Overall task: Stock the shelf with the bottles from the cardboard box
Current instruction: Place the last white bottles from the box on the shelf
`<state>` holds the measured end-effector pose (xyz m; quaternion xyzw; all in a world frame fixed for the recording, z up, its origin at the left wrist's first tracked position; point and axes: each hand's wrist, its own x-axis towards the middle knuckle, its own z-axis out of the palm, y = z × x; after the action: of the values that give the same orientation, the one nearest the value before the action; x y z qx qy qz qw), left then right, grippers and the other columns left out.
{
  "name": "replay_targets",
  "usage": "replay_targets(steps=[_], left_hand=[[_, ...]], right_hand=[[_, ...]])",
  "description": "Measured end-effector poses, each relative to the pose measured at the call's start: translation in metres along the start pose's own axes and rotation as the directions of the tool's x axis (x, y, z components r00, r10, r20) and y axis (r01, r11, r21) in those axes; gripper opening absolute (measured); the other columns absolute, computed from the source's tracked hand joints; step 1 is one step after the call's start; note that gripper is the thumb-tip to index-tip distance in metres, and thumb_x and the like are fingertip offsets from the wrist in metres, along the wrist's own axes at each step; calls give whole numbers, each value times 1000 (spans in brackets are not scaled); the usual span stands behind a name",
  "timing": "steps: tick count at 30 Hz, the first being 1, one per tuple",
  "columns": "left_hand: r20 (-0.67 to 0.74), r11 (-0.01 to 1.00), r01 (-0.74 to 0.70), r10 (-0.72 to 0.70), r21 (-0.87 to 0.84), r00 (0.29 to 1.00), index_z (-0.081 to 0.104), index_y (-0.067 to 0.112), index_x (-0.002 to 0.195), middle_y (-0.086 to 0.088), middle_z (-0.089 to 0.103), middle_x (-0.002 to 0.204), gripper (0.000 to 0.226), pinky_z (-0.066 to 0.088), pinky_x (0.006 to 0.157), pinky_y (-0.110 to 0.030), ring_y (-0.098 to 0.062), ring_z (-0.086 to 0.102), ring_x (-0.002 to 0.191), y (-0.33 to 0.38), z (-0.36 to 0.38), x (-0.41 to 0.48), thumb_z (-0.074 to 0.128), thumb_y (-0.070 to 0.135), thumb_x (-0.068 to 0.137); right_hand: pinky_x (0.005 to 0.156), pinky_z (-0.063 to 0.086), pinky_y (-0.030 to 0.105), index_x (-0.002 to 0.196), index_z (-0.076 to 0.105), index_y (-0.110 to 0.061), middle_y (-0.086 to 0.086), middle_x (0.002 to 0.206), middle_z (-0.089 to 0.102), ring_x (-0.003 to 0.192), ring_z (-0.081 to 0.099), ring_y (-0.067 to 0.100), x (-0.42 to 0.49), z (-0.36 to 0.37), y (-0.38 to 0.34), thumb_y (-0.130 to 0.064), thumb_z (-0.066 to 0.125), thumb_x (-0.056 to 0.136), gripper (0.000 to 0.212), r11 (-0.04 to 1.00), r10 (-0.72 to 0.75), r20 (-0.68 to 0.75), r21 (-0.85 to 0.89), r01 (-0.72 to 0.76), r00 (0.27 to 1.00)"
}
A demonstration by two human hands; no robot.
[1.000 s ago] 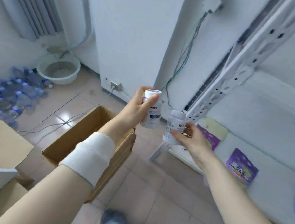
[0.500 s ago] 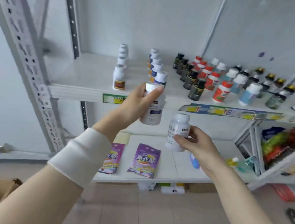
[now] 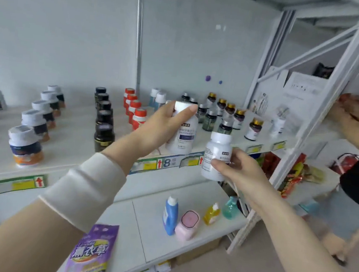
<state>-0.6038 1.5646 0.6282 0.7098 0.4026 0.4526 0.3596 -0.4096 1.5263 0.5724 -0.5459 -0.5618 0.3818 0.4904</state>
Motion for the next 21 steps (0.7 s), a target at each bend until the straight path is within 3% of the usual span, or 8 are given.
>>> replay_targets(steps=[4,7,10,15,18,21], left_hand=[[51,999,-21,23,-31,998,54,10,99,3,61,80,36,44,59,-17,-3,58,68,-4,35,79,44,44,94],[83,998,-20,25,-60,996,53,20,94,3,64,90,22,51,70,-17,-2,61,77,-6,65,135,44,40,95],[111,998,-20,26,-59,993,52,22,97,6,60,85,20,46,57,-10,6,58,66,-7,98,184,45,41,95],[115,1000,0,0,-5,993,50,17,109,0,63,101,34,48,72,-23,-11,60,87,-13,157,267,49,46,92],[136,1000,26,-26,2,990,49,17,118,-5,64,118,50,51,85,-32,-18,64,103,-19,196,315,50,55,87],[112,999,49,-50,16,992,47,15,122,-5,63,120,45,51,89,-34,-19,63,108,-20,232,354,47,49,92]], right_hand=[[84,50,25,113,58,-18,-1,110,66,100,62,12,64,-50,6,-22,70,79,37,999,-22,-35,-44,21,999],[82,49,21,117,58,-17,-1,113,65,102,61,11,107,-87,15,-21,69,80,39,999,-31,-58,-39,28,998],[87,49,26,120,57,-16,-1,114,65,104,62,12,147,-124,26,-23,70,79,43,999,-23,-82,-34,20,996],[96,47,36,119,57,-18,-2,115,65,107,61,14,218,-193,49,-27,72,76,47,998,-24,-74,-52,21,997],[87,46,27,118,54,-20,-6,112,64,102,61,10,261,-236,58,-24,71,77,45,996,-59,-39,-64,56,998],[75,45,20,114,52,-23,-11,104,62,93,59,3,300,-278,65,-21,71,77,41,994,-93,12,-63,93,996]])
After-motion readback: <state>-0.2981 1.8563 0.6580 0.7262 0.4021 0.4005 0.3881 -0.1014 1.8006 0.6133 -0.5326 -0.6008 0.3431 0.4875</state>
